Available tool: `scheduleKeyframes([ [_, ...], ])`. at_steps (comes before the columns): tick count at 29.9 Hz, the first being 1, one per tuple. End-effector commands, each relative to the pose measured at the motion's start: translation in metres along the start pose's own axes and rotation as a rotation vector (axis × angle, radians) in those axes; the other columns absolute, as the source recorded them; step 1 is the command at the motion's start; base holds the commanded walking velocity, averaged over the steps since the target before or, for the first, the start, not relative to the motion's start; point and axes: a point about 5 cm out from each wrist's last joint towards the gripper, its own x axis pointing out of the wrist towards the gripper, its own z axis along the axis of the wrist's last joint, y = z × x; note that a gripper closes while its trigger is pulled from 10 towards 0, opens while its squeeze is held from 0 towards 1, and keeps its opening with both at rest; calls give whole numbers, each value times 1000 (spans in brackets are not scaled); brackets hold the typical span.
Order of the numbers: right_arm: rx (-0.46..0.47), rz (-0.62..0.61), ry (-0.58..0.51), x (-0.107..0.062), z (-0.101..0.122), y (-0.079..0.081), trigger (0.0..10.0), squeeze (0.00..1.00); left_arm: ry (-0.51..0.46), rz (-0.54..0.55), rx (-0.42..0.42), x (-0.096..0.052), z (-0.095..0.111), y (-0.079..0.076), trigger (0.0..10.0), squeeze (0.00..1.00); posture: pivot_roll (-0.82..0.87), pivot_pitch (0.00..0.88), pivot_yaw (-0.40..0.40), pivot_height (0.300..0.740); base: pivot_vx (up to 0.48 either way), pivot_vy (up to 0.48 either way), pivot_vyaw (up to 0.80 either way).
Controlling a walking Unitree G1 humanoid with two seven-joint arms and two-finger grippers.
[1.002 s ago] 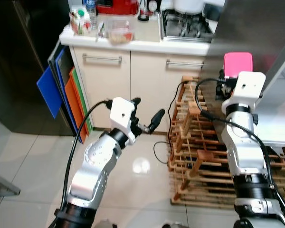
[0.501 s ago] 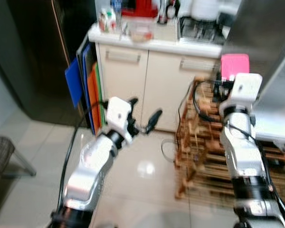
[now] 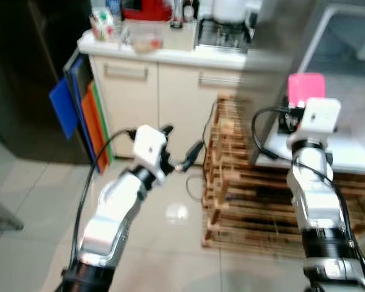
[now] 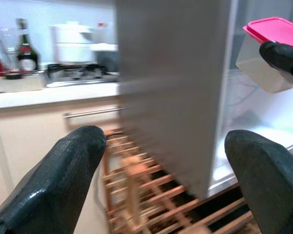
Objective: Restocking fridge
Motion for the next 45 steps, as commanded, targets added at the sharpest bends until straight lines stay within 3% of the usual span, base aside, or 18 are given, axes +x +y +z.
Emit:
scheduleKeyframes([
  [1,4,-37,-9,4,2,-11,0,67,-8,-25,5,5,2,-5,10000,0,12,0,-35,740,349,-326,0],
  [9,10,-25,-12,4,2,-9,0,67,-3,-69,-45,4,-4,-15,10000,0,6,0,-33,740,347,-328,0],
  [14,45,12,2,7,2,-4,0,71,23,-161,-55,10,-22,-32,10000,0,5,0,-44,740,350,-325,0],
  [19,35,33,-3,12,5,-4,0,67,42,-190,51,18,-32,-35,10000,0,-18,0,-56,740,311,-223,0],
  [22,25,44,-10,15,8,-6,0,71,63,-181,82,10,-46,-37,10000,0,-27,0,-60,740,0,0,0],
  [28,39,105,-14,19,11,1,0,67,43,-113,148,9,-55,-32,10000,0,-20,0,-69,740,0,0,0],
  [32,48,139,-8,22,12,5,0,63,35,-132,201,15,-65,-46,10000,0,-31,0,-80,740,0,0,0],
  [33,54,158,-2,23,13,6,0,67,17,-161,197,21,-66,-59,10000,0,-42,0,-86,740,0,0,0],
  [35,55,165,-2,23,14,6,0,67,10,-165,197,22,-66,-61,10000,0,-42,0,-86,740,0,0,0],
  [38,66,234,4,23,16,14,0,67,-13,-159,182,29,-65,-70,10000,0,-73,0,-90,740,0,0,0],
  [41,88,415,59,17,13,33,0,63,-26,-140,174,37,-67,-77,10000,0,-80,0,-99,740,0,0,0],
  [45,95,478,95,11,7,40,0,59,-43,-140,166,40,-66,-83,10000,0,-74,0,-107,740,0,0,0],
])
